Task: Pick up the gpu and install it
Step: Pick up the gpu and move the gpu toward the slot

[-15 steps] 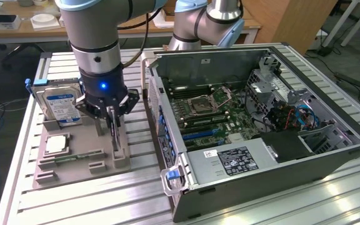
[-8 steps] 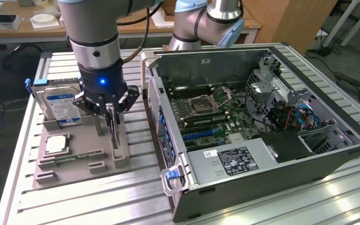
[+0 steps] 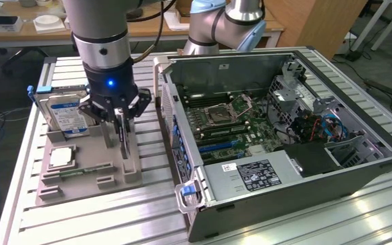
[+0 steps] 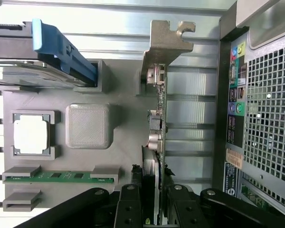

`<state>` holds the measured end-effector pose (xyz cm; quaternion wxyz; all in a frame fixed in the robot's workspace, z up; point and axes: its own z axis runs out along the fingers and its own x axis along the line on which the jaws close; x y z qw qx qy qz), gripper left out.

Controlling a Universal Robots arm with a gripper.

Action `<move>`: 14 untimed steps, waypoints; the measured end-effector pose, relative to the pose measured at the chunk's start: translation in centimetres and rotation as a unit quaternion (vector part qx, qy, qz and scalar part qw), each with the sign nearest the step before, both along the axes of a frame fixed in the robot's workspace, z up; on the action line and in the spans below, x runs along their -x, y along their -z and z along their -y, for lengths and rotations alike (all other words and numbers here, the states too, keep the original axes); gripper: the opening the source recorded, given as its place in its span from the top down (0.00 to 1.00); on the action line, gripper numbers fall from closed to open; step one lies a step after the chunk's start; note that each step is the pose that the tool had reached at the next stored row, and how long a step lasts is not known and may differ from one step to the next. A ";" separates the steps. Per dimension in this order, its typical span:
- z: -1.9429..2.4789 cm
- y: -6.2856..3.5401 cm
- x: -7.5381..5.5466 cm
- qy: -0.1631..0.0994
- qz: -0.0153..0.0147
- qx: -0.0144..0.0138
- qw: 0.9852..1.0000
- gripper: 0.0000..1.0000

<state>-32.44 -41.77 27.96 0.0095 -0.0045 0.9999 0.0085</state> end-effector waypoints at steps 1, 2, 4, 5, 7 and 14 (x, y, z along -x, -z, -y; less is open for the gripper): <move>0.00 -0.16 0.0 0.000 0.000 0.000 1.000 0.73; 0.00 -0.30 0.0 0.000 0.000 0.000 1.000 0.73; 0.00 -0.53 0.0 0.000 0.000 0.000 1.000 0.73; 0.00 -0.65 0.0 0.000 0.000 0.000 1.000 0.73; 0.00 -0.91 0.0 0.000 0.000 0.000 1.000 0.73; 0.00 -2.08 0.0 0.000 0.000 0.000 1.000 0.73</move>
